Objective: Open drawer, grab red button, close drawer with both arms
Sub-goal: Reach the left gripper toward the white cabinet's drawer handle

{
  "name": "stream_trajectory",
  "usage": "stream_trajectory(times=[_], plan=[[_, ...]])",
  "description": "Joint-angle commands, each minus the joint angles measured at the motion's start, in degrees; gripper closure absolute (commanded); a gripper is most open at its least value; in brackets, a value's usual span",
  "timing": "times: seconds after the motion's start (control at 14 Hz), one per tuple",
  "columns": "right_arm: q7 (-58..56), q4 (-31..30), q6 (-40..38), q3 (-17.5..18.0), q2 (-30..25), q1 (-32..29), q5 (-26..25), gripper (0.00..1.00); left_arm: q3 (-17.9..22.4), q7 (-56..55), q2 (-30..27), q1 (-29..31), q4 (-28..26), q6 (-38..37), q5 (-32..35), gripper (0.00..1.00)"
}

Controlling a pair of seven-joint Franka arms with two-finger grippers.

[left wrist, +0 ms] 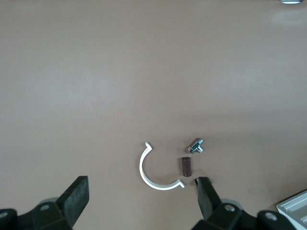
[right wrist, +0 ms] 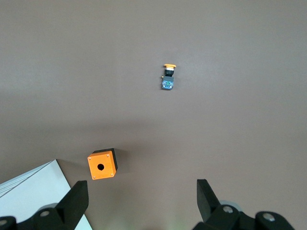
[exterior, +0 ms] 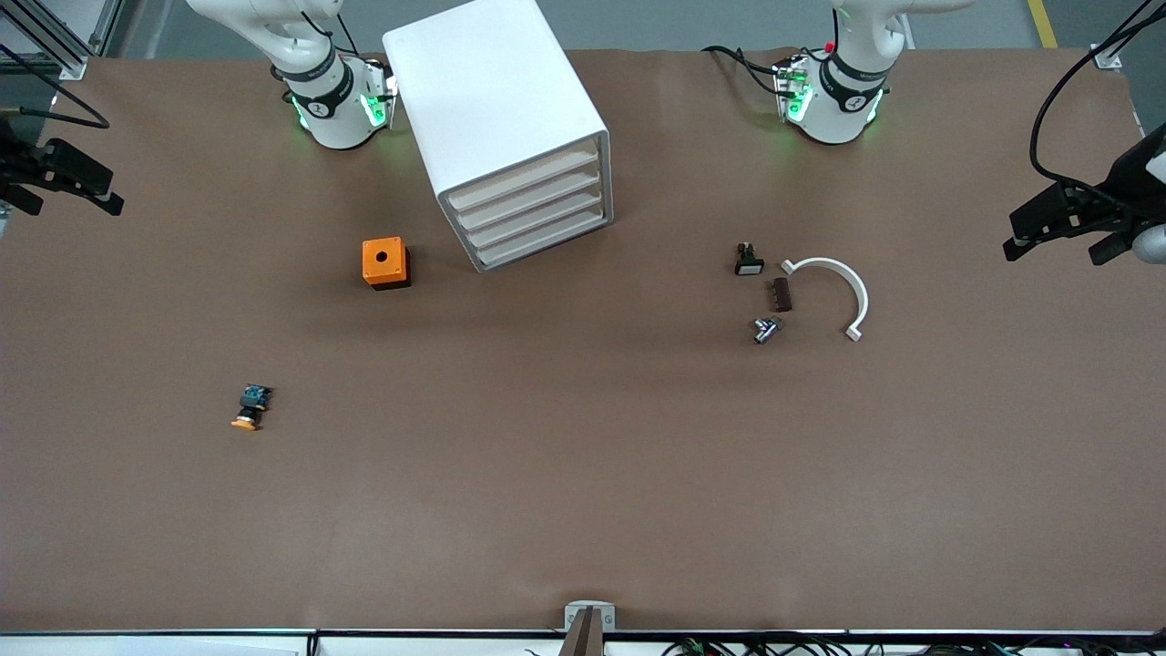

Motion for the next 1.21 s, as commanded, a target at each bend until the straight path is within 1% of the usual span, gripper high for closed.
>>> stream_trajectory(times=[0.0, 0.29, 0.43, 0.57, 0.79, 0.93, 1.14], plan=[[0.3, 1.5, -1.2, -0.5, 0.6, 0.8, -0.8, 0.0, -0.6, -0.6, 0.3, 0.0, 1.2, -1.0, 1.2, 0.0], [0.5, 1.5, -1.3, -0.5, 0.6, 0.8, -0.7, 0.0, -0.6, 0.2, 0.5, 0.6, 1.2, -1.0, 1.1, 0.0], [1.0, 1.4, -2.7, -0.5, 0.6, 0.8, -0.2, 0.0, -0.4, -0.6, 0.6, 0.9, 0.9, -1.2, 0.9, 0.0], [1.1, 1.4, -2.8, -0.5, 0.6, 0.8, -0.1, 0.0, -0.2, -0.6, 1.3, 2.1, 0.9, -1.2, 0.9, 0.0], [1.1, 1.3, -2.7, -0.5, 0.7, 0.8, -0.1, 0.0, -0.1, -2.3, 5.8, 2.1, 1.1, -1.1, 1.0, 0.0], [1.1, 1.3, -2.7, -0.5, 0.7, 0.8, 0.0, 0.0, -0.6, -6.9, 9.8, 1.2, 1.3, -0.7, 1.1, 0.0], [1.1, 1.3, -2.5, -0.5, 0.6, 0.8, 0.1, 0.0, -0.8, -16.7, 14.8, -2.8, 1.3, -0.7, 0.3, 0.0]])
